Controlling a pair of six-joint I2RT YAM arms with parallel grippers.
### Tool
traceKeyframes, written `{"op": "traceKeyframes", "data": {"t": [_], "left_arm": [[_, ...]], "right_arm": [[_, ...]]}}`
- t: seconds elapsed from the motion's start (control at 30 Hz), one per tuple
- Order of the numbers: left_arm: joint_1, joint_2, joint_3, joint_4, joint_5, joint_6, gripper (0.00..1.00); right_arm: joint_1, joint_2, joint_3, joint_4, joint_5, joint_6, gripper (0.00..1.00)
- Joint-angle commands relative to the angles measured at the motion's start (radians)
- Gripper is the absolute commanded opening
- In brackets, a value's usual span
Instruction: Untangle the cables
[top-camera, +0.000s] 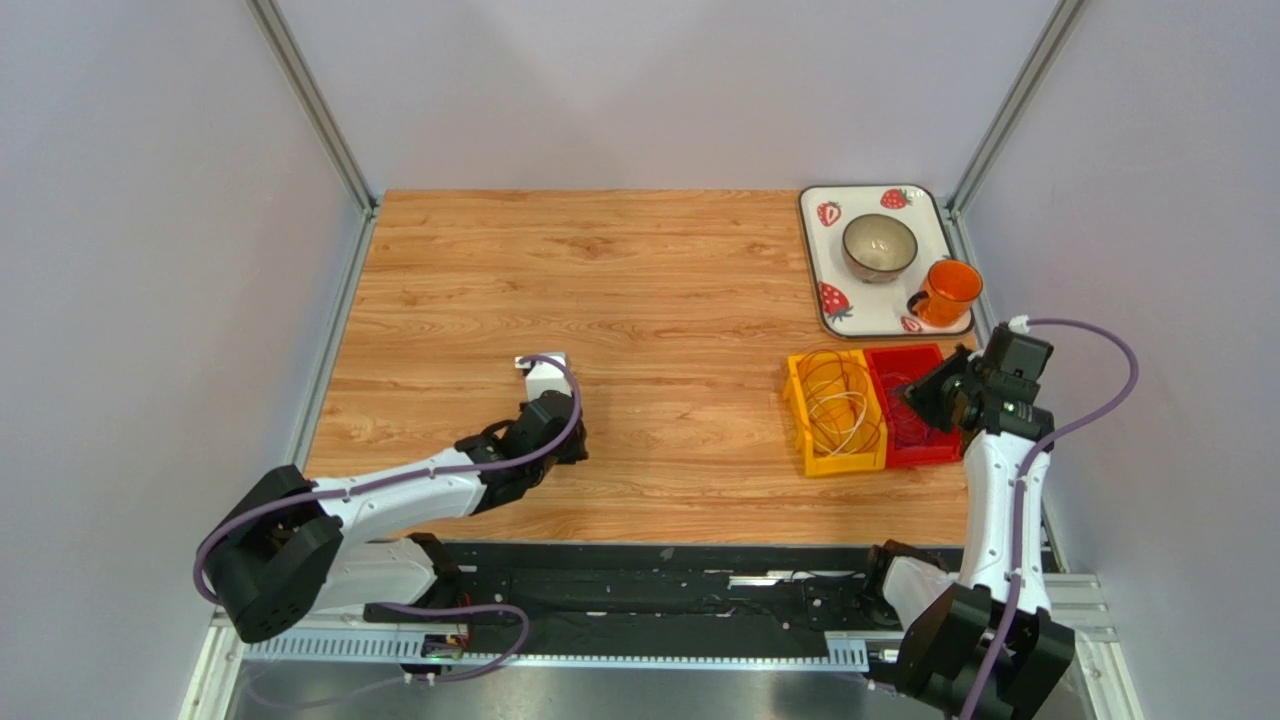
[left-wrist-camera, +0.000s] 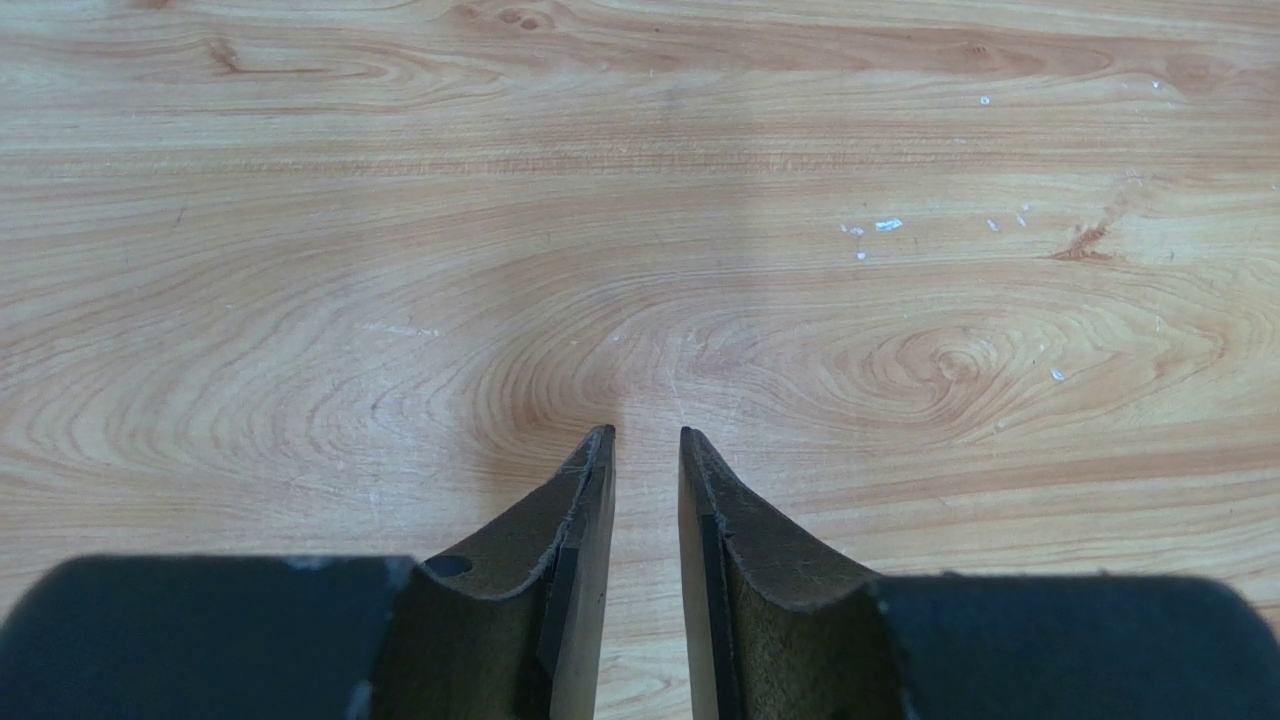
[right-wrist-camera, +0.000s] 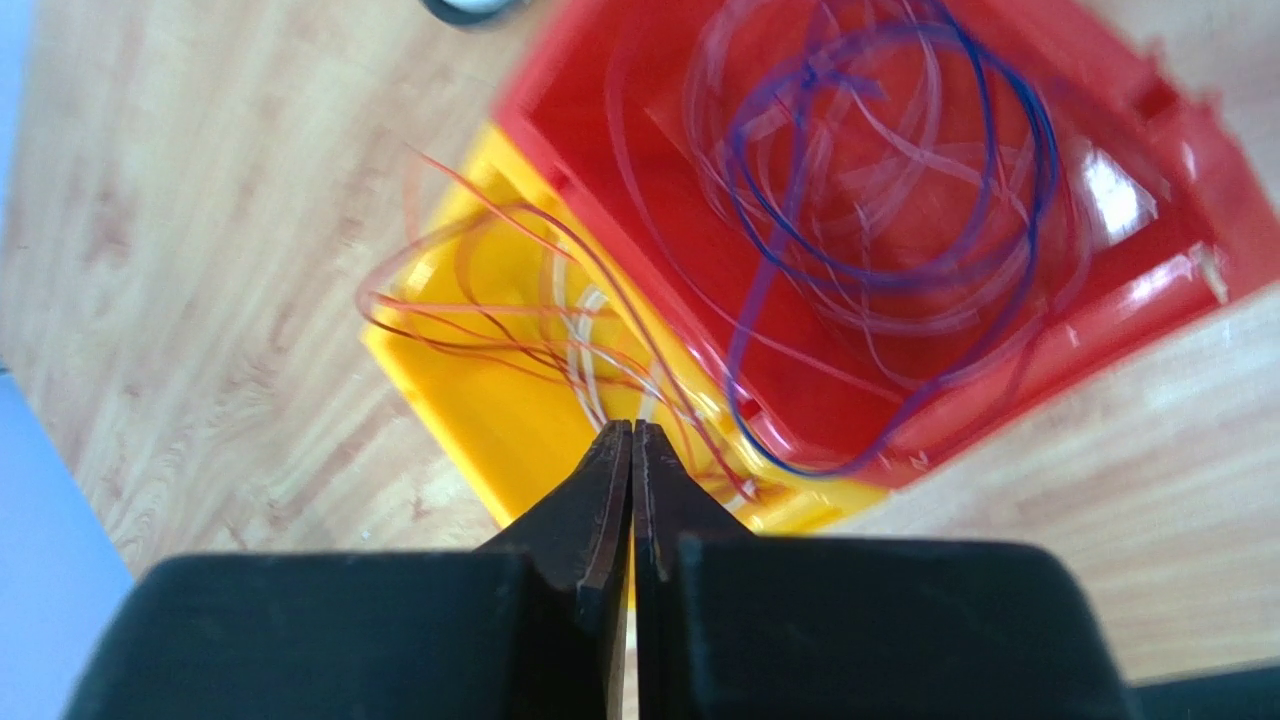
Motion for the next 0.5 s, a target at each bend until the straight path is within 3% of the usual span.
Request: {"op": "traceKeyframes", "data": {"t": [0.0,0.47], "left_arm": [[0.0,-0.002,0.024,0.022,-0.008,-0.006,0.31],[0.0,0.008,0.024,0.024,-0.008,-0.007,0.3]], "right_arm": [[0.009,-0.015,-0.047,-0.046,0.066,0.004,0.01],[0.064,0.01,-0.082,-0.066,0.171,0.048,0.0]]}}
